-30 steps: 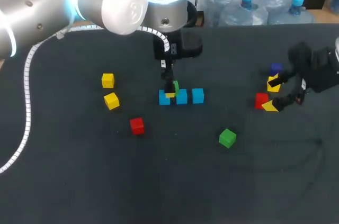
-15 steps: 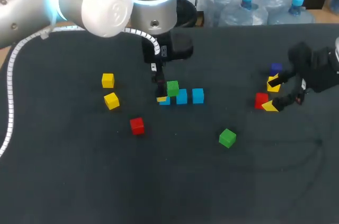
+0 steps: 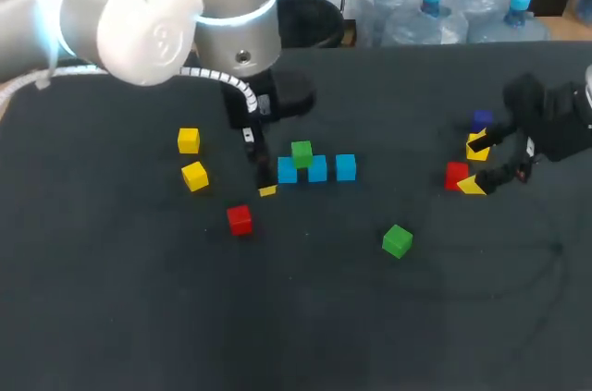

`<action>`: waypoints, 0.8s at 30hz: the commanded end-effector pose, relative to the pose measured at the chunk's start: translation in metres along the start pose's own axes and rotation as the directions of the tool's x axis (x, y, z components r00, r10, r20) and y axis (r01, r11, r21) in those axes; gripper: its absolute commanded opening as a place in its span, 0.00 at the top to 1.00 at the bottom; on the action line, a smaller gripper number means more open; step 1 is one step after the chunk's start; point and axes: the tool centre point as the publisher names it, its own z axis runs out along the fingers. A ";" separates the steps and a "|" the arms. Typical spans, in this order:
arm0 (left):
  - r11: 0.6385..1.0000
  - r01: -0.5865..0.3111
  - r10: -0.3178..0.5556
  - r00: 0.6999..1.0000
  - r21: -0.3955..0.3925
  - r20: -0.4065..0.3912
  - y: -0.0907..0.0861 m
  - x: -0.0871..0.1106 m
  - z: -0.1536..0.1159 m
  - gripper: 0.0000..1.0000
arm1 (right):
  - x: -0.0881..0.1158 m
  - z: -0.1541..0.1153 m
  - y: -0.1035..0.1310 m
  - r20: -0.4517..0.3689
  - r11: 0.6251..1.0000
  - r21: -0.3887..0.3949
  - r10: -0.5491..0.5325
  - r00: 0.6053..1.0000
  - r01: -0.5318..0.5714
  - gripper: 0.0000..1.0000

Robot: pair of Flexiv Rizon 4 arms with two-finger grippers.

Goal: Place the blue cubes, place green cubes on the blue cubes, place the yellow cubes on the green cubes, then place the red cubes on the yellow cubes, and place purple cube on the red cubes.

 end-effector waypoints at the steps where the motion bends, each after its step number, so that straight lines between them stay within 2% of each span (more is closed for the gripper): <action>1: 1.000 -0.004 0.004 0.996 0.003 0.084 -0.009 0.018 0.002 0.00 | 0.000 0.001 0.000 0.000 1.000 0.000 0.000 1.000 0.000 0.00; 6: 1.000 -0.018 0.017 0.997 0.015 0.073 -0.017 0.027 0.007 0.00 | 0.000 0.001 0.000 0.000 1.000 0.000 0.000 1.000 0.000 0.00; 13: 0.996 -0.084 0.080 0.981 0.019 0.178 -0.027 0.035 0.007 0.00 | 0.000 0.001 0.000 0.000 1.000 0.000 0.000 1.000 0.000 0.00; 14: 0.992 -0.121 0.110 0.963 0.032 0.247 -0.028 0.037 0.005 0.00 | 0.000 0.001 0.000 0.000 1.000 0.000 0.000 1.000 0.000 0.00; 15: 0.992 -0.124 0.113 0.958 0.025 0.263 -0.028 0.039 0.003 0.00 | 0.000 0.001 0.000 0.000 1.000 0.000 0.000 1.000 0.000 0.00; 19: 0.993 -0.119 0.113 0.955 0.004 0.274 -0.031 0.041 -0.001 0.00 | 0.000 0.001 0.000 0.000 1.000 0.000 0.000 1.000 0.000 0.00; 24: 0.992 -0.127 0.120 0.936 0.000 0.330 -0.034 0.044 -0.002 0.00 | 0.000 0.001 0.000 0.000 1.000 0.000 0.000 1.000 0.000 0.00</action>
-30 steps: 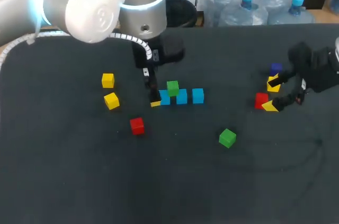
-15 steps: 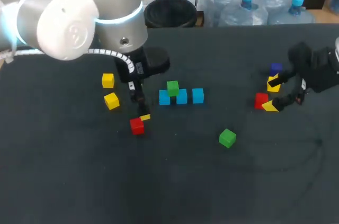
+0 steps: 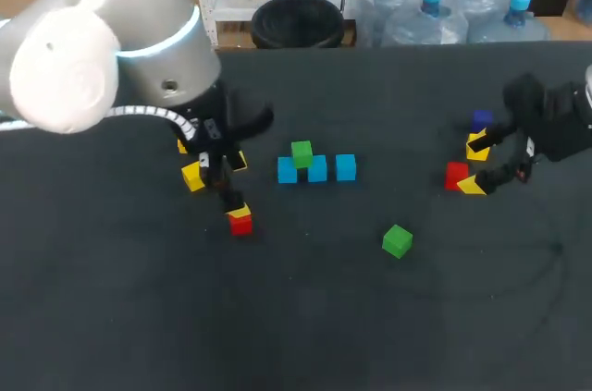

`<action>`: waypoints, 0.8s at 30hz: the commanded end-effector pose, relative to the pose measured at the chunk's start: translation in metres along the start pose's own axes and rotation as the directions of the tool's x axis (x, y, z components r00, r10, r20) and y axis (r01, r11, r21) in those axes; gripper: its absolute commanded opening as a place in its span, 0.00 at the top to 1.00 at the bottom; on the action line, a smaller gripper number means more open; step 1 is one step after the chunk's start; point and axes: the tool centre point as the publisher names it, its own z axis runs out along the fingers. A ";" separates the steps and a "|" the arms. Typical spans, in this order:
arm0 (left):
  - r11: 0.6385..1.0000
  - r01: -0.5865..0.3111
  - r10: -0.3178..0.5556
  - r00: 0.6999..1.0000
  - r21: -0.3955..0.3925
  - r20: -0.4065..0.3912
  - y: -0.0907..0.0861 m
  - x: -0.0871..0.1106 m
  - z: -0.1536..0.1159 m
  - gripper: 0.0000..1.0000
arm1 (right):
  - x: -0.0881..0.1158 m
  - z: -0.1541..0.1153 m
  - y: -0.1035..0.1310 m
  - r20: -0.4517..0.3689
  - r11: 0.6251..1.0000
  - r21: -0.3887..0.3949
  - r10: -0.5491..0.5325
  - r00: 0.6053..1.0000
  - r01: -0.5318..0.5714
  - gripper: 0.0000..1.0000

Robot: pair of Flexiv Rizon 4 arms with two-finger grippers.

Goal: Place the blue cubes, place green cubes on the blue cubes, place the yellow cubes on the green cubes, then place the red cubes on the yellow cubes, and place purple cube on the red cubes.

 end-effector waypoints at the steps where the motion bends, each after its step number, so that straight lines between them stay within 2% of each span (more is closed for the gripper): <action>1: 1.000 -0.006 0.007 0.990 -0.010 0.143 -0.007 0.008 -0.003 0.00 | 0.000 0.001 0.000 0.000 1.000 0.000 0.000 1.000 0.000 0.00; 5: 1.000 -0.008 0.009 0.985 -0.004 0.170 -0.008 0.008 -0.004 0.00 | 0.000 0.001 0.000 0.000 1.000 0.000 0.000 1.000 0.000 0.00; 24: 1.000 0.017 -0.016 0.990 -0.004 0.143 -0.006 0.004 -0.004 0.00 | 0.000 0.001 0.000 0.000 1.000 0.000 0.000 1.000 0.000 0.00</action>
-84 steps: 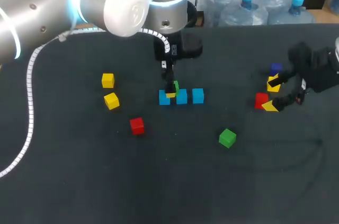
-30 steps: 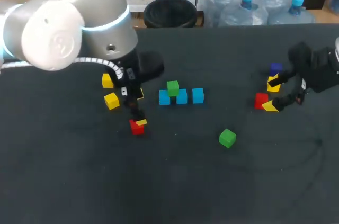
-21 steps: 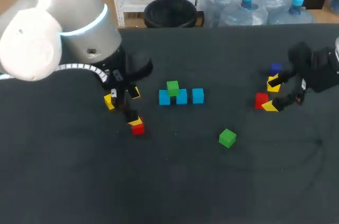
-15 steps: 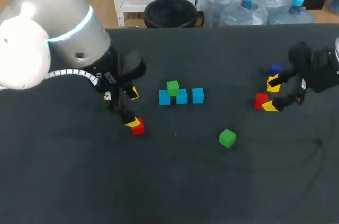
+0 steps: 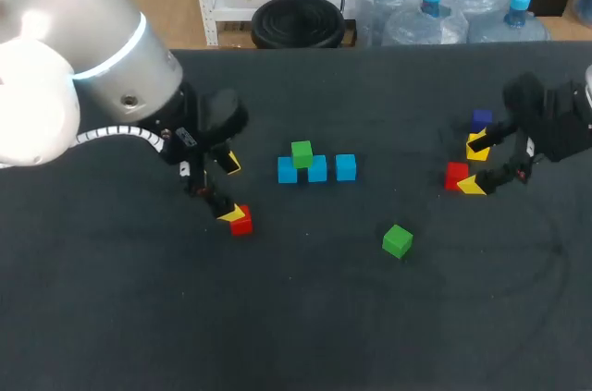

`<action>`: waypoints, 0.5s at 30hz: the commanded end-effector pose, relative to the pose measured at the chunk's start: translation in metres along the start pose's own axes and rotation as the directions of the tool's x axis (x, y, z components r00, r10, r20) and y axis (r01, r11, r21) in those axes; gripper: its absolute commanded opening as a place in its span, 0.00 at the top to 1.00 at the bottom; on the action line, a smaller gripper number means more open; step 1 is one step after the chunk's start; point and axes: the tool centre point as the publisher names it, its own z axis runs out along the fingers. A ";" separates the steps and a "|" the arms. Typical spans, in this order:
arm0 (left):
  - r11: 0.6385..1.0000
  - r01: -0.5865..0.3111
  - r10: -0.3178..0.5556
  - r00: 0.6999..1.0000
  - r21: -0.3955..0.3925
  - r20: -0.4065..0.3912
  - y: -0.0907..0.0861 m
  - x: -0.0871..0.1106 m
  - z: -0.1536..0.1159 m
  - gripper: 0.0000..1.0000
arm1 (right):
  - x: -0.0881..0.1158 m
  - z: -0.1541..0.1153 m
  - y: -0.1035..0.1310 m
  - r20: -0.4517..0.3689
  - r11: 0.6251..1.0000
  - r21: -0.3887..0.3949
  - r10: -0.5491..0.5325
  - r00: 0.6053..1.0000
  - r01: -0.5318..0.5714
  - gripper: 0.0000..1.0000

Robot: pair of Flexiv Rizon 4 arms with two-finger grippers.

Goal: Place the blue cubes, place green cubes on the blue cubes, place the yellow cubes on the green cubes, then place the red cubes on the yellow cubes, and place purple cube on the red cubes.

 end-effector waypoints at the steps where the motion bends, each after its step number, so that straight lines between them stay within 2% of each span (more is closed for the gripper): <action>1: 1.000 -0.001 0.001 1.000 0.001 0.000 0.001 0.000 0.000 0.00 | 0.000 0.001 0.000 0.000 1.000 0.000 0.000 1.000 0.000 0.00; 7: 1.000 -0.001 0.001 1.000 0.001 0.000 0.001 0.000 0.000 0.00 | 0.000 0.001 0.000 0.000 1.000 0.000 0.000 1.000 0.000 0.00; 15: 1.000 -0.001 0.001 1.000 0.001 0.000 0.001 0.000 0.000 0.00 | -0.012 0.002 0.014 -0.014 0.990 0.138 0.008 1.000 -0.006 0.00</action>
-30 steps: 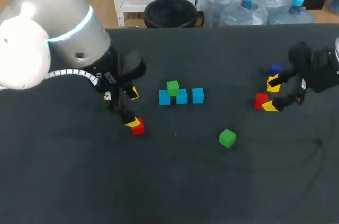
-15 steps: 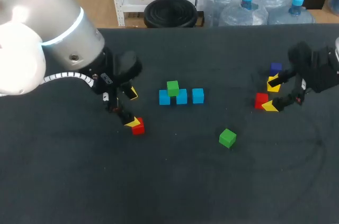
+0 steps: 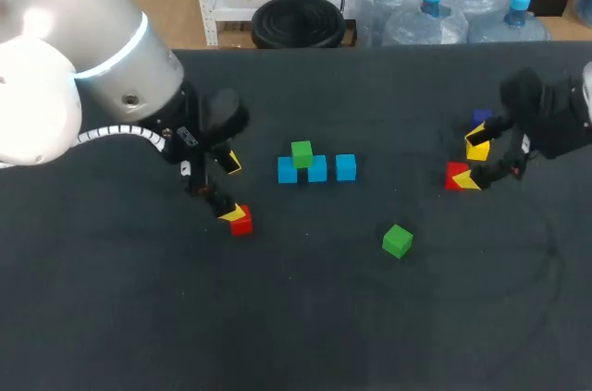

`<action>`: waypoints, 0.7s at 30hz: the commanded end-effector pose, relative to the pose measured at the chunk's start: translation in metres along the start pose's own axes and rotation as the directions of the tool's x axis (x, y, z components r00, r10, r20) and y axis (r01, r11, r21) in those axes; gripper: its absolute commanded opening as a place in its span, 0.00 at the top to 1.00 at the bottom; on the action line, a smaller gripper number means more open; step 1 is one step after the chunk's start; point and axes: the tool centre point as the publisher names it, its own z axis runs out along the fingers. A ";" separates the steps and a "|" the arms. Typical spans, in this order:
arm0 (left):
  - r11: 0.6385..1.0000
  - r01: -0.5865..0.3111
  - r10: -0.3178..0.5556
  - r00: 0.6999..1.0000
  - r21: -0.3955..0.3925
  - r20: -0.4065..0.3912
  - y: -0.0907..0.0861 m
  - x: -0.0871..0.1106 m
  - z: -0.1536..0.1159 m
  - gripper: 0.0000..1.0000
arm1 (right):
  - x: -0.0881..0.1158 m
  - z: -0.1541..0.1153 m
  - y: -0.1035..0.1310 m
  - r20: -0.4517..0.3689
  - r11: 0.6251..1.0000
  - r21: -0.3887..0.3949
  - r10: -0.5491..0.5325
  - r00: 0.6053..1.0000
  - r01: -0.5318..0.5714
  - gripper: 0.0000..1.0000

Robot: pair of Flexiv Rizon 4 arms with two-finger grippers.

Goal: Place the blue cubes, place green cubes on the blue cubes, place the yellow cubes on the green cubes, then place the red cubes on the yellow cubes, and place purple cube on the red cubes.

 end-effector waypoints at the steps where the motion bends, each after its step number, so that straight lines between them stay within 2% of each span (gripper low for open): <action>1: 1.000 -0.002 0.002 1.000 0.002 0.002 0.001 0.001 0.000 0.00 | -0.003 -0.001 0.022 -0.022 0.995 0.103 0.006 1.000 -0.003 0.00; 8: 1.000 -0.002 0.002 1.000 0.002 0.002 0.001 0.001 0.000 0.00 | -0.003 0.001 0.051 -0.025 0.987 0.158 0.006 1.000 -0.002 0.00; 21: 1.000 -0.002 0.002 1.000 0.002 0.002 0.001 0.001 0.000 0.00 | 0.002 0.021 0.103 -0.066 0.990 0.144 -0.006 0.998 0.015 0.00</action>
